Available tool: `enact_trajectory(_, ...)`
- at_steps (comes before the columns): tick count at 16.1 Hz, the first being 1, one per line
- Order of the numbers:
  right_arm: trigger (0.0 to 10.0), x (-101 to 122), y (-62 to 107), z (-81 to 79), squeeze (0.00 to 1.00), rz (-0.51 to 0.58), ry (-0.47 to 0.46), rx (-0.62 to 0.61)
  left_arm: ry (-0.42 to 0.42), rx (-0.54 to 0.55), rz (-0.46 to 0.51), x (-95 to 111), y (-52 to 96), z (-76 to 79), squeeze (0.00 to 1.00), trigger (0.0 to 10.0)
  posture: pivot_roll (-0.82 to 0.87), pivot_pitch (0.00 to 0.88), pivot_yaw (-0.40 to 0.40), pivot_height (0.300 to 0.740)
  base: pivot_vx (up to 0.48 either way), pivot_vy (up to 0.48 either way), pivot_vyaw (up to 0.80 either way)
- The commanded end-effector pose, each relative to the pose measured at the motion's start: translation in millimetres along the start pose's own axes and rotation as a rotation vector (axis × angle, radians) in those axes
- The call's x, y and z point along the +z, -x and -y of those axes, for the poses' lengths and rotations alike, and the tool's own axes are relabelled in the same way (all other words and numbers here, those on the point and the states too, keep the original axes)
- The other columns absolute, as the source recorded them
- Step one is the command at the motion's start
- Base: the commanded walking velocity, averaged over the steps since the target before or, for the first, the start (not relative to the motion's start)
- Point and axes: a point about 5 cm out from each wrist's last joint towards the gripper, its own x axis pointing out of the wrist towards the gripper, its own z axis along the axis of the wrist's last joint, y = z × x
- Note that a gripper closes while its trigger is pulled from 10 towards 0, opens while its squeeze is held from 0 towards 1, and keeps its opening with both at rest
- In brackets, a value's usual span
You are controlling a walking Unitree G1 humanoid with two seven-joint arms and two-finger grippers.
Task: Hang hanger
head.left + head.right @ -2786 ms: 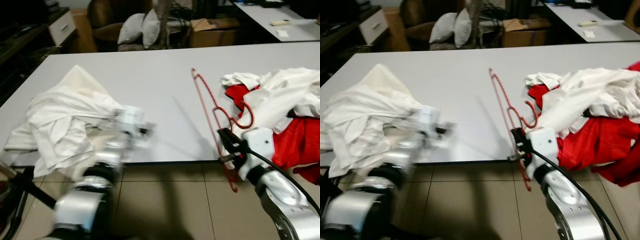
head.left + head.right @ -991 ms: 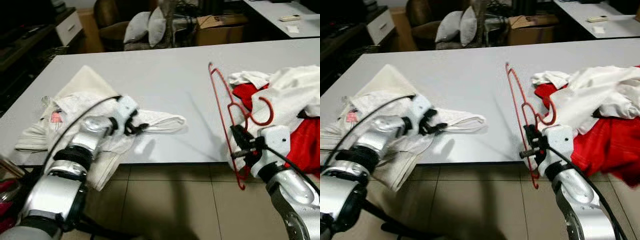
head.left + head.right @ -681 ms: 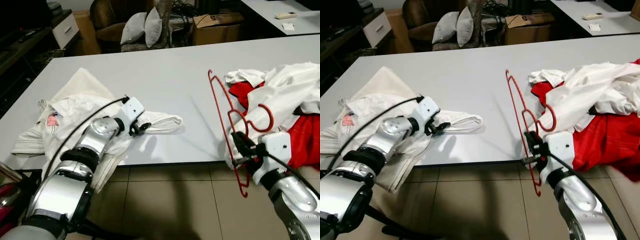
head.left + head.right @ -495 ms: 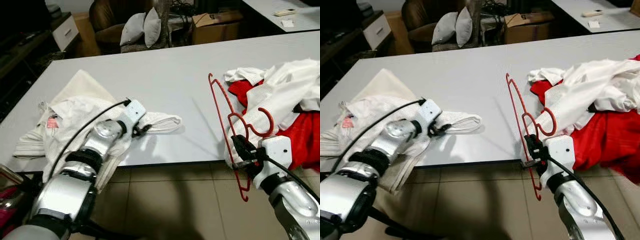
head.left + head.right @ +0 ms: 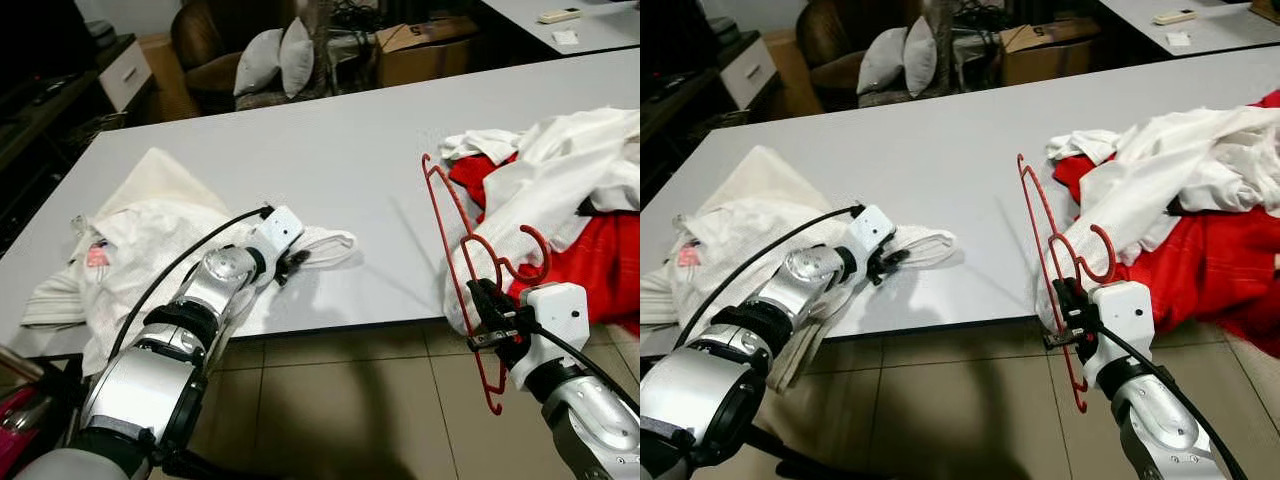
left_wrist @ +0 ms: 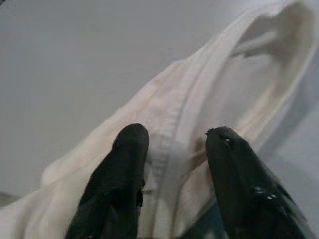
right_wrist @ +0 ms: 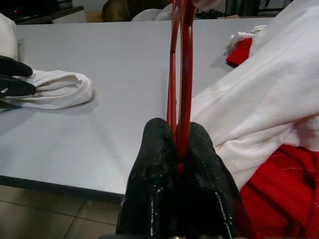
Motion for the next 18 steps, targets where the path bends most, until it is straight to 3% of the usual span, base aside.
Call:
enact_trajectory(1,10.0,4.8,0.3,-2.5,0.0,0.017,0.01,0.01,-0.015,0.051,-0.02,0.8,3.8,-12.4,0.0,0.0,-0.22,0.0,0.217,0.74,0.0,0.0,0.0)
enact_trajectory(3,10.0,6.1,-0.2,-2.9,0.0,0.015,0.022,0.026,0.005,0.086,-0.052,-9.3,4.9,-10.9,0.0,0.0,-0.23,0.0,0.201,0.74,0.0,0.0,0.0)
enact_trajectory(10,10.0,9.2,-3.3,-0.6,0.0,0.016,0.039,0.049,0.03,0.005,-0.06,-16.9,2.0,4.4,0.0,0.0,-0.22,0.0,0.176,0.74,0.0,0.0,0.0)
enact_trajectory(11,10.0,9.6,-4.1,-0.1,0.0,0.015,0.044,0.053,0.057,0.001,-0.018,-10.9,1.5,3.0,0.0,1.6,-0.22,0.0,0.173,0.74,0.0,0.0,0.0)
enact_trajectory(12,10.0,9.9,-4.3,0.0,0.0,0.015,0.044,0.054,0.077,0.004,-0.002,-8.6,1.3,2.1,0.0,1.6,-0.22,0.0,0.173,0.74,0.0,0.0,0.0)
enact_trajectory(13,10.0,10.6,-4.9,0.4,0.0,0.017,0.044,0.055,0.118,0.011,0.034,-4.3,1.1,0.5,0.0,10.0,-0.22,0.0,0.172,0.74,0.0,0.0,0.0)
enact_trajectory(14,10.0,10.8,-5.2,0.6,0.0,0.018,0.045,0.055,0.136,0.01,0.045,-3.2,1.0,0.4,0.0,10.0,-0.22,0.0,0.172,0.74,0.0,0.0,0.0)
enact_trajectory(15,10.0,10.6,-5.9,0.4,0.0,0.017,0.045,0.058,0.146,-0.01,0.06,-2.0,0.8,1.7,0.82,10.0,-0.22,0.0,0.172,0.74,0.0,0.0,0.0)
enact_trajectory(16,10.0,10.3,-6.2,0.0,0.0,0.017,0.045,0.059,0.142,-0.029,0.061,-2.2,0.5,3.7,1.0,10.0,-0.22,0.0,0.173,0.74,0.0,0.0,0.0)
enact_trajectory(18,10.0,10.7,-6.4,-0.6,0.0,0.019,0.044,0.061,0.129,-0.035,0.05,-3.8,0.0,6.0,1.0,10.0,-0.22,0.0,0.177,0.74,0.0,0.0,0.0)
